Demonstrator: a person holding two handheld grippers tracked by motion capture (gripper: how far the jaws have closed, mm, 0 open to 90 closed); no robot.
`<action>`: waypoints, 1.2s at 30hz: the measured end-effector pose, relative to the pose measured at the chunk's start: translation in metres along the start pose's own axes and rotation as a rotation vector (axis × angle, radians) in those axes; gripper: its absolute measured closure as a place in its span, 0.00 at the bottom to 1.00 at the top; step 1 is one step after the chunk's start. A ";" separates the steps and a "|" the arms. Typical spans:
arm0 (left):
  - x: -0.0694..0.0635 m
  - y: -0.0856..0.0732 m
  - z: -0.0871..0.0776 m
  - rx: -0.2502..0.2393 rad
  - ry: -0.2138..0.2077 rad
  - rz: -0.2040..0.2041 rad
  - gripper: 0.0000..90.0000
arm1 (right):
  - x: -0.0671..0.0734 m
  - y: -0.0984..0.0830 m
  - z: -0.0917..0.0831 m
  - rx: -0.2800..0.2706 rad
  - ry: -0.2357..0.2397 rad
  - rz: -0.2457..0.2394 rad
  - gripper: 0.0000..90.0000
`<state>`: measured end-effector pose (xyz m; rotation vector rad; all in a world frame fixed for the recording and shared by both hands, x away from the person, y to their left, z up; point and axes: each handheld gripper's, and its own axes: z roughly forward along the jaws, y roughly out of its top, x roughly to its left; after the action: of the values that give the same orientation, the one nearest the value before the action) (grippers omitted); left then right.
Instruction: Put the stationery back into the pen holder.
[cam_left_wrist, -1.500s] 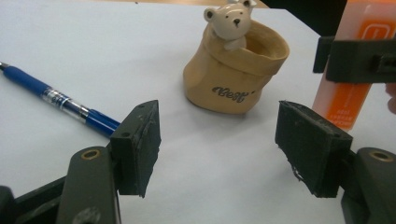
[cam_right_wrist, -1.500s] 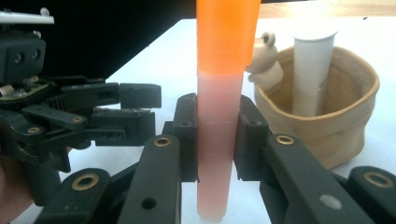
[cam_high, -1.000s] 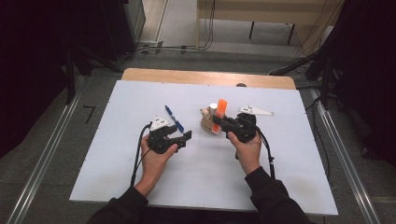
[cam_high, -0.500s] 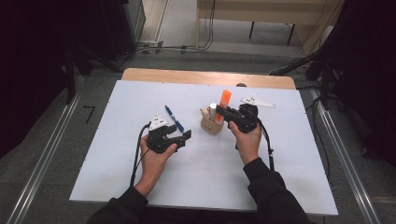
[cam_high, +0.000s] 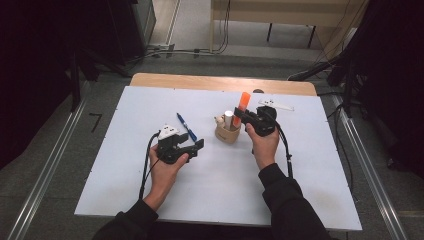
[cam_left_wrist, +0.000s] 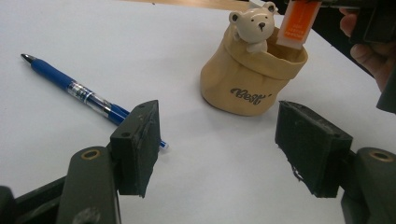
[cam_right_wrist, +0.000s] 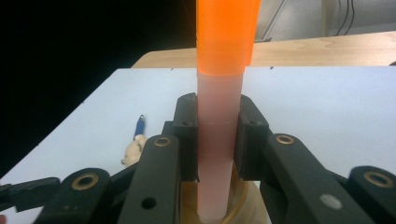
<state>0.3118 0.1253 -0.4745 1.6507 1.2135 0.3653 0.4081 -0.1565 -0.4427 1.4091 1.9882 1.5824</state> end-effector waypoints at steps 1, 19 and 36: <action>0.000 0.000 0.000 0.001 0.000 0.000 0.35 | -0.001 -0.001 0.001 0.001 -0.002 0.003 0.80; 0.001 -0.001 0.000 0.003 0.002 -0.004 0.35 | -0.003 -0.005 0.007 0.016 0.015 -0.002 0.64; 0.007 -0.001 0.000 0.010 0.062 -0.006 0.32 | 0.000 -0.007 0.000 0.003 0.036 -0.029 0.33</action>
<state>0.3141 0.1314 -0.4772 1.6541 1.2682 0.4099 0.4045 -0.1558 -0.4489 1.3568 2.0228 1.6037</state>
